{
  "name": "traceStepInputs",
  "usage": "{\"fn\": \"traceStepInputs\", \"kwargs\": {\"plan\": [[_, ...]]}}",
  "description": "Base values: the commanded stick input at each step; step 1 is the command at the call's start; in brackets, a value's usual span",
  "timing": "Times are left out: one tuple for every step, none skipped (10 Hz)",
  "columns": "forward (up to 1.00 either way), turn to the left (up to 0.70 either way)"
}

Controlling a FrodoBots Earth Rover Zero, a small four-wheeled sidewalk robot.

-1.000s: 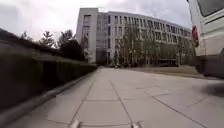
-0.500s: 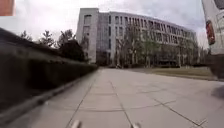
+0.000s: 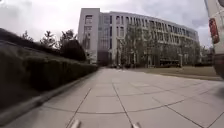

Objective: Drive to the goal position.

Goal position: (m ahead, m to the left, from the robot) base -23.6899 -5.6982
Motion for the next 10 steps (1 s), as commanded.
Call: {"fn": "traceStepInputs", "kwargs": {"plan": [[0.00,0.85],[0.00,0.85],[0.00,0.85],[0.00,0.85],[0.00,0.85],[0.00,0.85],[0.00,0.85],[0.00,0.85],[0.00,0.85],[0.00,0.85]]}}
